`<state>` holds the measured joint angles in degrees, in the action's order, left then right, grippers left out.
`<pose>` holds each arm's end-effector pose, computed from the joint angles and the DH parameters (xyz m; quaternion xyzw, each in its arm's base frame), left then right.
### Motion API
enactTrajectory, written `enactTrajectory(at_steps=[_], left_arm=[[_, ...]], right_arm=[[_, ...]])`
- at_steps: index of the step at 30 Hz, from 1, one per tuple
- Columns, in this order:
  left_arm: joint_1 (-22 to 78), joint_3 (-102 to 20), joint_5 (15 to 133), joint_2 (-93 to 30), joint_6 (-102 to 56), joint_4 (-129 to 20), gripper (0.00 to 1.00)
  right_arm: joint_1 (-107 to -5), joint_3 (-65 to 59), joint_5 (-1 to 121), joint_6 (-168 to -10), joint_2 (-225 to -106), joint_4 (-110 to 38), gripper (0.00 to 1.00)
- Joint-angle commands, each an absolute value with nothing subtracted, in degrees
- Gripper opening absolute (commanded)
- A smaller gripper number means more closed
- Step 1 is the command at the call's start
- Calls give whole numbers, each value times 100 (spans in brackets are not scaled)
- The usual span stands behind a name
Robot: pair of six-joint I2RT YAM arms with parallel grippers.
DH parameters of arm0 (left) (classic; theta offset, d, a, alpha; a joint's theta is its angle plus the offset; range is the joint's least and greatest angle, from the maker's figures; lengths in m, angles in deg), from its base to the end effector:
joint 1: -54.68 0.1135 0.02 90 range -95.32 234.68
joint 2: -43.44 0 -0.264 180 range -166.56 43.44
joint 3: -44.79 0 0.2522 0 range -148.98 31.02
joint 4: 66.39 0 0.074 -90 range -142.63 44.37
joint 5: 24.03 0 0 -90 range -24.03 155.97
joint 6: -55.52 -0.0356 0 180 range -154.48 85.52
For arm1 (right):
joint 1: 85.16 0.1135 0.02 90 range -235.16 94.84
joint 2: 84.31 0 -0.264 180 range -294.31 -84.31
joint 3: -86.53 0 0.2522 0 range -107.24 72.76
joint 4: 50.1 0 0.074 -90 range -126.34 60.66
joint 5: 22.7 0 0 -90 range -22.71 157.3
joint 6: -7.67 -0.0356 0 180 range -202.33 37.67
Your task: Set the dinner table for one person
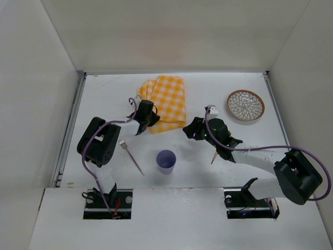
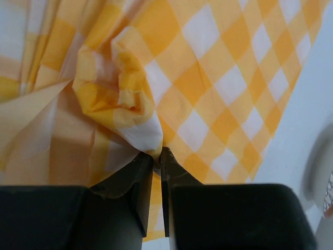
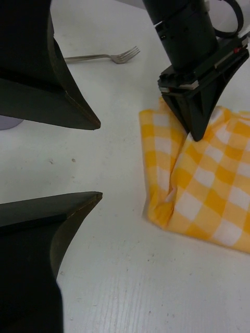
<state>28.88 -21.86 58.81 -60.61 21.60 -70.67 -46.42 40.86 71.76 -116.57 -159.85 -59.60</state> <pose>0.3405 -0.1597 0.1567 -0.2579 0.8394 -0.2700 0.3950 0.2166 0.1702 0.2054 -0.0100 0.8206 0.3136 0.4777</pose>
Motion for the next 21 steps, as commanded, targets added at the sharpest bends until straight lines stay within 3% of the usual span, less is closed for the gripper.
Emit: enactTrajectory(at_steps=[1, 7, 9, 12, 16, 19, 21], left_arm=[[2626, -2031, 6104, -5842, 2186, -7258, 8], [2432, -1486, 5929, -5281, 1958, -7241, 8], [2484, -1319, 5911, -4991, 1827, -7214, 11], [2546, -1091, 5850, -4341, 1510, -7153, 29], [2660, -862, 5805, -3611, 1387, -7065, 41], [2792, -572, 5806, -3075, 1395, -7030, 41], [2888, -335, 5823, -2811, 1465, -7030, 41]], right_arm=[[-4618, 3936, 7178, -11591, -15805, -6314, 57], [-4627, 3937, 7178, -11564, -15822, -6306, 54], [-4627, 3884, 7143, -11547, -15910, -6262, 45], [-4575, 3770, 7134, -11407, -16068, -6218, 32], [-4390, 3498, 7125, -11240, -16463, -6191, 24], [-4249, 3138, 7204, -11020, -16683, -5841, 27], [-4188, 2857, 7239, -10862, -16823, -5638, 37]])
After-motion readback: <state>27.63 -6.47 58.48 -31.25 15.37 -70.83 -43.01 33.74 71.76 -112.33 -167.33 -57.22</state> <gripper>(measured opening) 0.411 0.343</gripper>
